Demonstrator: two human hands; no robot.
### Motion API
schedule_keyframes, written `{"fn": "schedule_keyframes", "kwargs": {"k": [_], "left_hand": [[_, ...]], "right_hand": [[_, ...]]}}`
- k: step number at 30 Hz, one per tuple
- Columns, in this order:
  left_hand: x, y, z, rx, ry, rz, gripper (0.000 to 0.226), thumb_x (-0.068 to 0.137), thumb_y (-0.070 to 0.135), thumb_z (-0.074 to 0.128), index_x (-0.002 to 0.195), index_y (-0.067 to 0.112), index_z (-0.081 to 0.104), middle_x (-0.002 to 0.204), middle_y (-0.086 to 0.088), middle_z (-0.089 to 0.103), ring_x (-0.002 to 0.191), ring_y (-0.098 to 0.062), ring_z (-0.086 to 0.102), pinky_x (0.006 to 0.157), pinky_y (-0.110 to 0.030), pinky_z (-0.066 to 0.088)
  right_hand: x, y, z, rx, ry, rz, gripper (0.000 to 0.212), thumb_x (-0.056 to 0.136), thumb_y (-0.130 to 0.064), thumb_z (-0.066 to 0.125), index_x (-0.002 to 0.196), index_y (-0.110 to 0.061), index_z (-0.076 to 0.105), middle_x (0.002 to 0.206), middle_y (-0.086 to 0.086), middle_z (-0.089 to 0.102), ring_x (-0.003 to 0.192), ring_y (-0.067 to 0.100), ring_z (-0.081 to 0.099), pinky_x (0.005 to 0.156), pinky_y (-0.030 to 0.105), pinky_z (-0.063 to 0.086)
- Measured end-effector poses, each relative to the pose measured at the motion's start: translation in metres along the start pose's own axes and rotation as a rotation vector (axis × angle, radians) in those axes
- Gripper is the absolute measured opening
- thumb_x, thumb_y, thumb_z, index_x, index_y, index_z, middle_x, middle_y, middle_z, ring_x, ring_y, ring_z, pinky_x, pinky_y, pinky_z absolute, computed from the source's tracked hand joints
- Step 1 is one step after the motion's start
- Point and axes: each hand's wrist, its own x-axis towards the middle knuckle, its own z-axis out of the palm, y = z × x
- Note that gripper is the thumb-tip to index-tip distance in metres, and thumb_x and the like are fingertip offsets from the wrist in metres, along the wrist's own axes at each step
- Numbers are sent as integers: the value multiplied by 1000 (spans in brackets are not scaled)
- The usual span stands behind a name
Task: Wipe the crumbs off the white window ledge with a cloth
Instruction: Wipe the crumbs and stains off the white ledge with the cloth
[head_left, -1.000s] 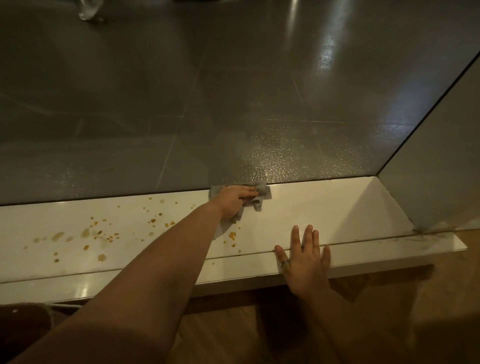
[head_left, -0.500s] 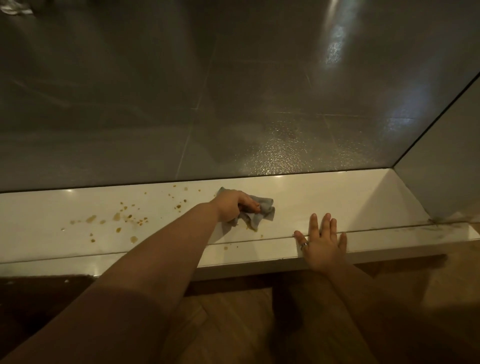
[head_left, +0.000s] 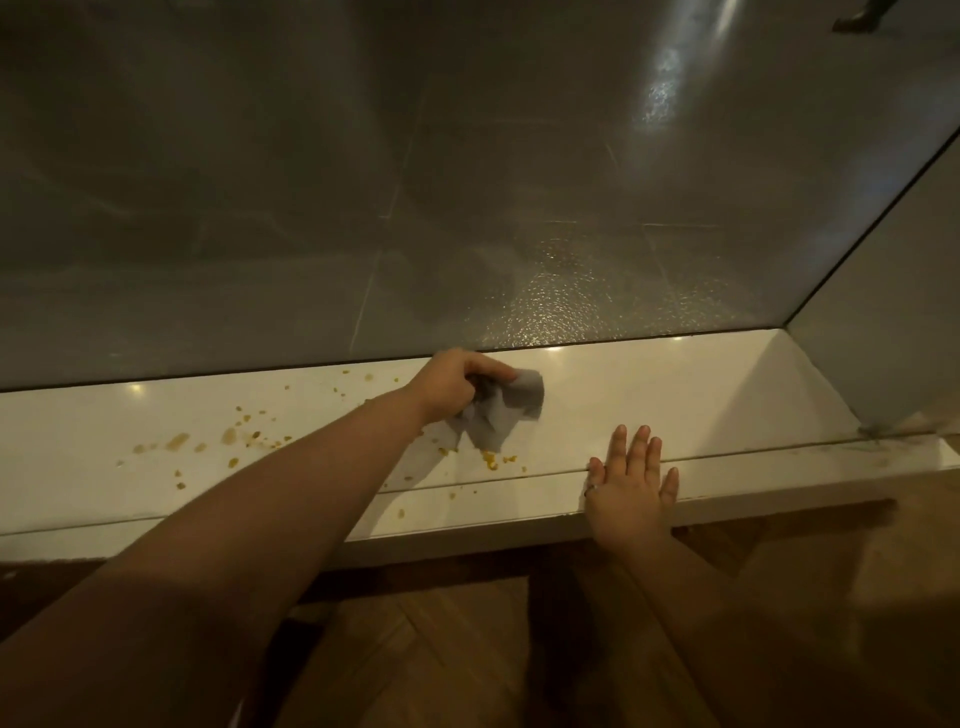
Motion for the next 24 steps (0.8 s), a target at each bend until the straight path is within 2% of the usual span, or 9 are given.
{"fn": "schedule_keyframes", "kwargs": {"k": [3,5,9,13,14,16,18,20,24], "left_hand": [[20,16,11,-6,10,55,67,73,-25,31,119,10,65,125,-11,61,112,-23,56,86,-23,43],[29,27,24,3,-12,68,65,76,-23,32,123,10,63,129,-11,59,116,-25,54,88,-22,43],[38,30,60,15,-106,58,51,83,-14,37,121,7,63,130,-11,60,124,-23,52,107,-23,34],[29,19,91,-155,-36,16,27,89,16,53,106,14,73,113,-6,70,110,-16,59,106,-35,42],[29,16,96,-114,-4,55,24,87,28,59,104,19,73,110,-2,71,109,-11,57,109,-39,38],[31,6,103,120,65,164,29,84,41,61,108,28,71,115,11,68,116,-8,47,115,-47,24],[30,1,105,270,92,225,29,87,38,58,114,32,68,124,18,63,122,-11,41,114,-51,21],[25,0,106,307,92,261,29,89,34,56,115,31,67,126,19,61,122,-13,40,113,-50,23],[7,-10,97,283,50,304,29,91,24,54,117,24,67,126,10,63,122,-12,40,110,-36,31]], "right_hand": [[1,0,1,-1,7,2,57,99,-39,7,146,-18,-16,155,8,-22,143,24,-21,114,44,-11],[2,1,1,3,13,4,57,99,-40,7,146,-19,-16,155,8,-22,143,23,-20,114,44,-11],[1,3,1,-5,24,-17,57,99,-39,9,146,-19,-17,155,8,-22,143,23,-20,115,44,-10],[1,2,3,2,45,-14,57,99,-39,9,146,-19,-16,156,7,-21,144,23,-20,115,44,-9],[2,1,3,2,54,-13,57,99,-39,9,147,-20,-15,156,7,-20,144,23,-19,115,44,-9],[2,1,4,4,62,-14,56,99,-38,9,147,-20,-14,157,7,-18,144,23,-18,116,45,-8],[2,2,5,-1,70,-16,56,99,-38,9,147,-19,-13,157,7,-18,145,23,-17,116,45,-7],[2,3,5,-7,70,-13,56,99,-38,9,147,-19,-13,157,8,-17,145,23,-17,116,45,-7],[2,3,3,11,46,-14,56,100,-36,10,148,-19,-12,157,8,-17,145,23,-17,116,46,-7]]}}
